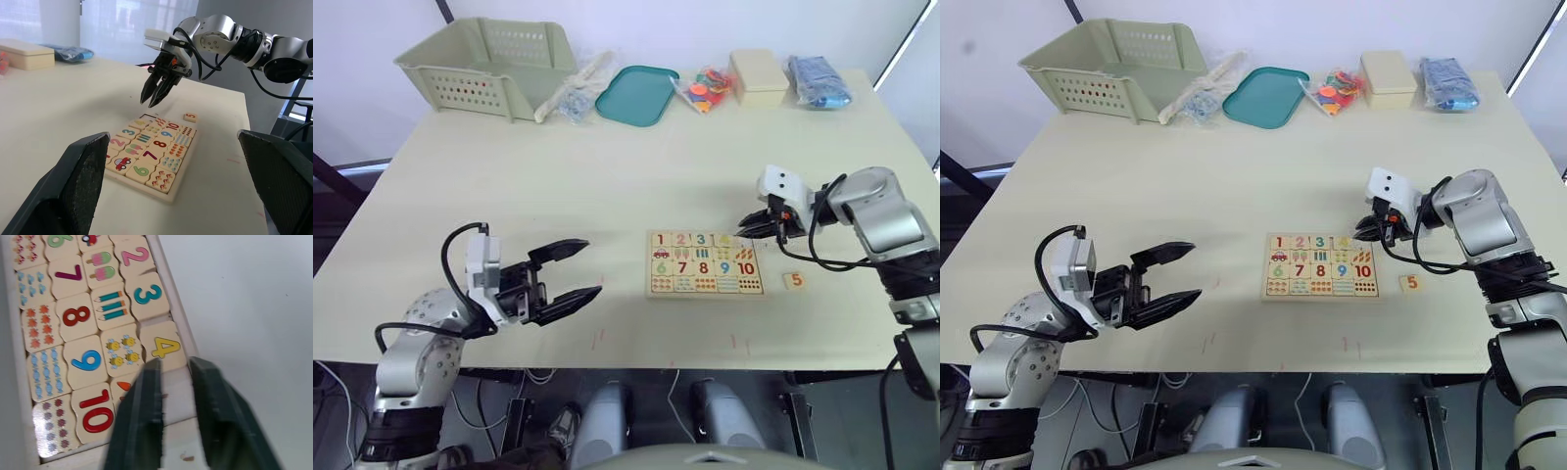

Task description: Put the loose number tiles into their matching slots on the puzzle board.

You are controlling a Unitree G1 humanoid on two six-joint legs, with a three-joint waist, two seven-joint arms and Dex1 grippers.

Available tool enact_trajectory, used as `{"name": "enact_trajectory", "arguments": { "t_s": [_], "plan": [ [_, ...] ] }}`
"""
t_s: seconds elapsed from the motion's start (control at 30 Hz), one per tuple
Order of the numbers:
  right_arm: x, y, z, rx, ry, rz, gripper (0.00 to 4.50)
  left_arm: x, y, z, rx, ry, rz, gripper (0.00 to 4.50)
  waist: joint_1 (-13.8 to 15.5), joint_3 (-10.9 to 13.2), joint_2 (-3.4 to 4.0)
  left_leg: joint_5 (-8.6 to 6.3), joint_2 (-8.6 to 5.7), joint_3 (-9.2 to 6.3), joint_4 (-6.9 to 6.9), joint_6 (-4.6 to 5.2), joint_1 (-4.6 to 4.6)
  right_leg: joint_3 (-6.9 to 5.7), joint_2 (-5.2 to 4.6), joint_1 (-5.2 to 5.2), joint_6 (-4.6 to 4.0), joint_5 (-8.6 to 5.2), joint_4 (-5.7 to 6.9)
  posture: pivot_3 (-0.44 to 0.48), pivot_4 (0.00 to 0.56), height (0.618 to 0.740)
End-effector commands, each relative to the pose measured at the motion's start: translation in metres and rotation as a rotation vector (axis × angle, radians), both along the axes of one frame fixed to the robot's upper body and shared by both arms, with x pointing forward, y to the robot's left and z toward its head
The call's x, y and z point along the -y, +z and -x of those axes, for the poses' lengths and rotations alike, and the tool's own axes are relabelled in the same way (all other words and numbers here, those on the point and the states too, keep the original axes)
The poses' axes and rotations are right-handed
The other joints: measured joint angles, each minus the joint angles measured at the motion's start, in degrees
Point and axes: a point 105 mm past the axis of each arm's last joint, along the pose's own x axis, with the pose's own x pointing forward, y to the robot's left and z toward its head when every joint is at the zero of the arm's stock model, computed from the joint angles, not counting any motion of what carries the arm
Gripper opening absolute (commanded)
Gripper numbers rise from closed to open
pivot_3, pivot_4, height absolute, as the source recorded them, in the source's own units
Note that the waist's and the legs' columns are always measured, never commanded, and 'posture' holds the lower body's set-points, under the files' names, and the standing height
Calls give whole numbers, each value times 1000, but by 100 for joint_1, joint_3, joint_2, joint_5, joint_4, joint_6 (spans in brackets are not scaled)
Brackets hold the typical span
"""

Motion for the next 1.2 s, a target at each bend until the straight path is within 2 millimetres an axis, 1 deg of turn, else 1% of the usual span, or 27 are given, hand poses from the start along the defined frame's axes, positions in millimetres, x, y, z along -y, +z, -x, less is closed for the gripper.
{"name": "enact_trajectory", "arguments": {
  "t_s": [0.03, 0.2, 0.33, 0.53, 0.67, 0.87, 1.2],
  "plan": [
    [5, 1, -2, 28, -12, 14, 68, 5, 9, -1, 30, -11, -5, 4500, 0, 0, 0, 0, 0, -2, 0, 0, 0, -1, 0, 0, 0, 0, 2, 0, 150, 740],
    [5, -5, -5, 25, -17, 37, 68, 7, 15, -3, 36, -11, -11, 4500, -3, 0, 0, 0, 0, -5, 1, 0, -1, -4, 2, 0, 0, 0, 2, 0, 150, 740],
    [6, -10, -7, 23, -15, 71, 68, 5, 14, -4, 34, -7, -13, 4500, -5, 0, 0, 0, 0, -5, 1, 0, -1, -4, 2, 0, 0, 0, 1, 0, 150, 740],
    [3, -13, -8, 13, -16, 74, 68, 1, 9, -2, 32, 4, -14, 4500, -1, 0, 0, 0, 0, -6, 1, 0, -2, -5, 1, 0, 0, 0, 1, 0, 150, 740],
    [0, -14, -8, 12, -10, 76, 68, -10, 1, -3, 24, 16, -17, 4500, -8, 0, 1, 0, 0, -8, 1, 0, -2, -7, 2, 0, 0, 0, 2, 0, 150, 740],
    [-4, -15, -8, 8, 1, 81, 68, -29, -18, -4, 14, 25, -20, 4500, -4, 0, 0, 0, -2, -8, 2, -1, -2, -11, 5, 0, -2, 0, 2, 0, 150, 740],
    [-11, -15, -10, 9, 14, 79, 68, -43, -33, 0, 14, 25, -21, 4500, -5, 0, 1, 0, 0, -11, 4, -1, -3, -14, 2, 0, -1, 0, 4, 0, 150, 740]
  ]
}}
